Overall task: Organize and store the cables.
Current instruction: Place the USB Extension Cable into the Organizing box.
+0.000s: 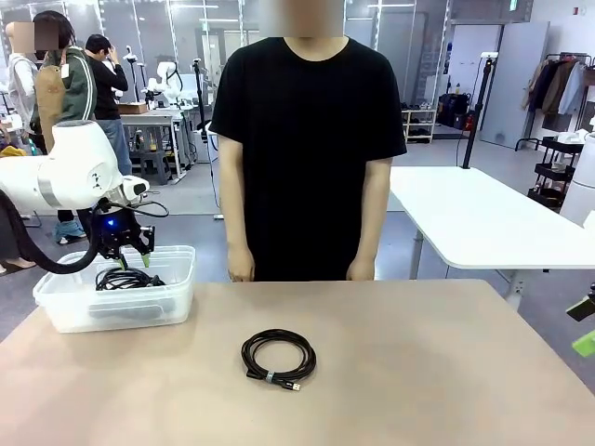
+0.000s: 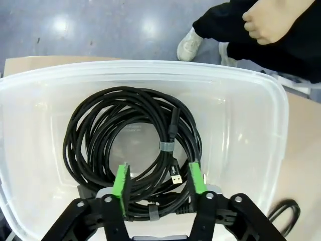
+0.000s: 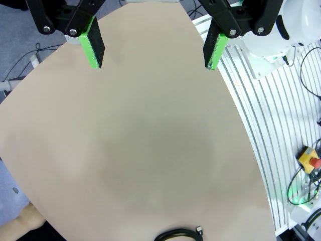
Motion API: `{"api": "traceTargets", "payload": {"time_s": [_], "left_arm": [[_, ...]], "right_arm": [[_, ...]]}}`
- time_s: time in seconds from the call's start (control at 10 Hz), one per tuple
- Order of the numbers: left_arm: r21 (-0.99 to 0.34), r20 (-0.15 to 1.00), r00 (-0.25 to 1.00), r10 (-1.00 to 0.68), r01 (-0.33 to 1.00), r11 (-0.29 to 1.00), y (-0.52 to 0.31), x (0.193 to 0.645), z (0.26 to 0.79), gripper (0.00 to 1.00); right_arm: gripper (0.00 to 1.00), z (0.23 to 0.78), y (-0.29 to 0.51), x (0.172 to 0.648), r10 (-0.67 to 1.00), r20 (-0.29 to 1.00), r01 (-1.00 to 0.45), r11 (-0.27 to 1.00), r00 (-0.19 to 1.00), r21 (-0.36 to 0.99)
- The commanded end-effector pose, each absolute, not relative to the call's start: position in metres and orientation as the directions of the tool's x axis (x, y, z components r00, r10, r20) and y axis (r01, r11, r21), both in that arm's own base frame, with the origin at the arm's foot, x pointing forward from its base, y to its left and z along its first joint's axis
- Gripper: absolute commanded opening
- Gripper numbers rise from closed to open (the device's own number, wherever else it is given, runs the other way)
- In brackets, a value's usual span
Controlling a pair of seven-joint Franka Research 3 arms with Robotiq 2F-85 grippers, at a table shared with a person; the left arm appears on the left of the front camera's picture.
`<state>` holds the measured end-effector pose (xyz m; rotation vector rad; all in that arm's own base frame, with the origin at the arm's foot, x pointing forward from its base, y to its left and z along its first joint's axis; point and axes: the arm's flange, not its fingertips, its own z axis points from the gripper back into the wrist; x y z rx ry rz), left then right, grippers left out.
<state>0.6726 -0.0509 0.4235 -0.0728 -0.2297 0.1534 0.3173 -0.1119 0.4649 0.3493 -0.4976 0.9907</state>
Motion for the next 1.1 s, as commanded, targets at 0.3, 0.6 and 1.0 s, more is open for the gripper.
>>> {"api": "traceTargets", "payload": {"time_s": [0.3, 0.6, 1.0], "left_arm": [[-0.103, 0.269, 0.935, 0.233, -0.212, 0.972, -0.046, 0.640, 0.440, 1.00], [-0.102, 0.241, 0.949, 0.203, -0.183, 0.978, -0.048, 0.659, 0.442, 1.00], [-0.102, 0.241, 0.949, 0.203, -0.183, 0.978, -0.048, 0.659, 0.442, 1.00]], "right_arm": [[1.00, 0.466, -0.110, 0.319, 0.696, 0.548, -0.853, 0.518, 0.463, 0.064], [1.00, 0.466, -0.110, 0.319, 0.696, 0.548, -0.853, 0.518, 0.463, 0.064], [1.00, 0.466, -0.110, 0.319, 0.696, 0.548, -0.853, 0.518, 0.463, 0.064]]}}
